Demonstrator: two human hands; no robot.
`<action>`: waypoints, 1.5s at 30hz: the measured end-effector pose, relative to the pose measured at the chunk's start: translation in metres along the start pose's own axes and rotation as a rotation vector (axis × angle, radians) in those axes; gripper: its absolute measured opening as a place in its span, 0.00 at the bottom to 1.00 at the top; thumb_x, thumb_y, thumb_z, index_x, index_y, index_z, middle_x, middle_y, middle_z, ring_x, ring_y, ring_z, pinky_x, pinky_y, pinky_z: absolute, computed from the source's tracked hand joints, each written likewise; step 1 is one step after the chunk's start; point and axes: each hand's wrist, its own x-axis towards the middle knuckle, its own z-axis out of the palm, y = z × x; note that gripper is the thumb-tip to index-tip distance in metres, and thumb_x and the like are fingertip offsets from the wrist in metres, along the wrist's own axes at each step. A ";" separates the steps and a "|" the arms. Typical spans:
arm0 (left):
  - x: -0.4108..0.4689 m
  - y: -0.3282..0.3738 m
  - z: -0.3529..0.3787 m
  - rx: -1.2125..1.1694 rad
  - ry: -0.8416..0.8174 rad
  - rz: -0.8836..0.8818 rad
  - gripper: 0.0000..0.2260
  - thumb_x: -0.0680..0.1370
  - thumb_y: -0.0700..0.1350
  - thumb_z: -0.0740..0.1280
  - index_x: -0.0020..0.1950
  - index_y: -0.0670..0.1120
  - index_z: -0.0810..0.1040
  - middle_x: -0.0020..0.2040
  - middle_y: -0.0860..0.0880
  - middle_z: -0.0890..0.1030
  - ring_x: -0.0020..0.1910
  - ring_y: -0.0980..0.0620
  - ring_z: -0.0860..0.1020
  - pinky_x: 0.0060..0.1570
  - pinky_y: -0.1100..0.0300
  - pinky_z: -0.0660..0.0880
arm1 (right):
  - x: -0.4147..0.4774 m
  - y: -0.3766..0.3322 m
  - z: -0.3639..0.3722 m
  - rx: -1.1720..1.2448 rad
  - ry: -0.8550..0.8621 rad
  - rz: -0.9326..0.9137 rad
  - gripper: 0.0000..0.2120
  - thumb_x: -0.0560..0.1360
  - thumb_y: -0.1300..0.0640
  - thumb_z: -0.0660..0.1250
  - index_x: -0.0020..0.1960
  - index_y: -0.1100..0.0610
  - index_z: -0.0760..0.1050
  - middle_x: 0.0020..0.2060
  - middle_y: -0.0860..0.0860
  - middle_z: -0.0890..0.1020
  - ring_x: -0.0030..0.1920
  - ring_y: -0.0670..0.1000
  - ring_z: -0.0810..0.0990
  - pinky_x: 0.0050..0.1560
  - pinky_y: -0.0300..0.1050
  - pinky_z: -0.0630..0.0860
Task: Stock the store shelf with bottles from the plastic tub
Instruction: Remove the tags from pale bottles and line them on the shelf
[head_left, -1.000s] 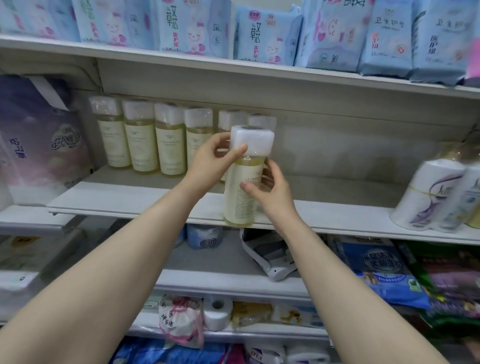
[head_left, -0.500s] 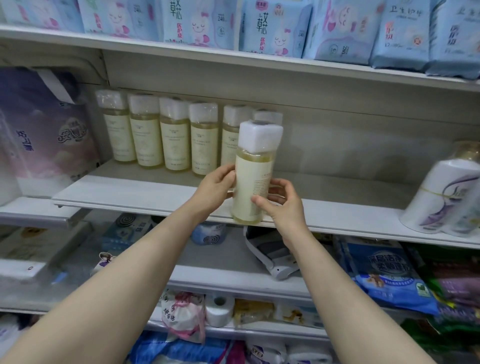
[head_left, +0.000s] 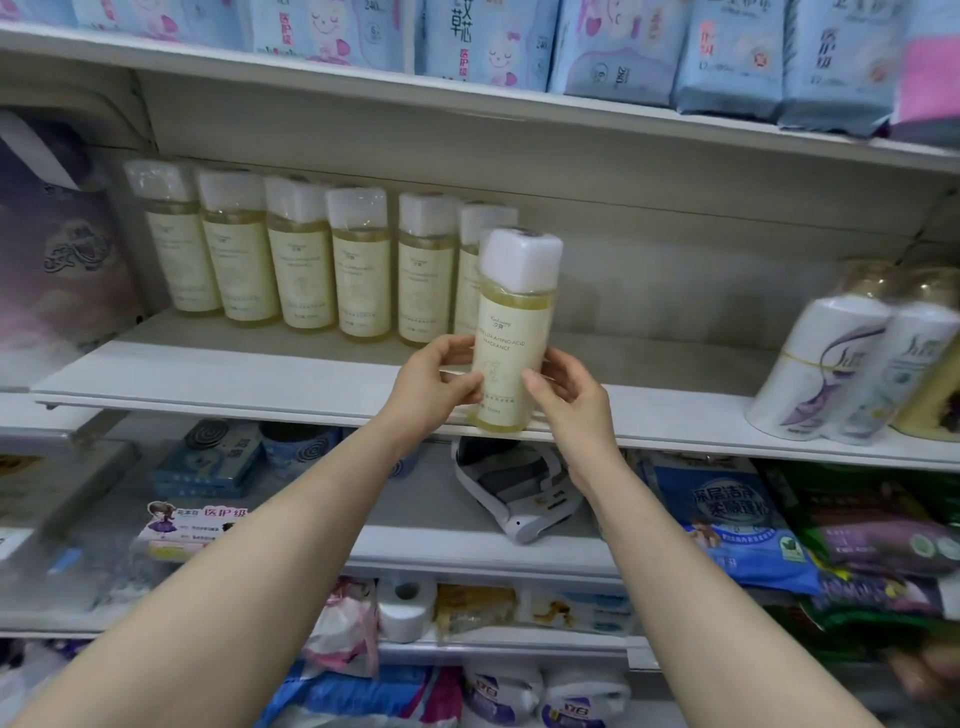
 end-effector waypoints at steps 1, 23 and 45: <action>0.000 0.000 0.000 -0.008 0.011 -0.001 0.18 0.79 0.34 0.67 0.68 0.41 0.73 0.61 0.46 0.80 0.43 0.54 0.82 0.49 0.58 0.82 | -0.002 0.001 0.001 -0.016 -0.006 -0.008 0.21 0.75 0.58 0.74 0.65 0.48 0.74 0.56 0.42 0.82 0.55 0.38 0.81 0.56 0.38 0.79; 0.079 -0.020 0.028 0.111 0.012 0.013 0.17 0.76 0.40 0.72 0.64 0.45 0.76 0.56 0.49 0.82 0.55 0.53 0.81 0.56 0.56 0.79 | 0.080 0.021 -0.009 -0.353 0.155 0.062 0.21 0.72 0.54 0.77 0.63 0.52 0.75 0.54 0.48 0.83 0.54 0.50 0.83 0.58 0.56 0.80; 0.118 -0.036 0.050 0.352 -0.172 0.071 0.31 0.76 0.38 0.71 0.77 0.42 0.63 0.75 0.44 0.68 0.71 0.49 0.71 0.70 0.57 0.68 | 0.150 0.038 0.001 -0.388 0.127 0.134 0.17 0.77 0.65 0.66 0.64 0.54 0.75 0.51 0.49 0.81 0.54 0.55 0.82 0.60 0.56 0.79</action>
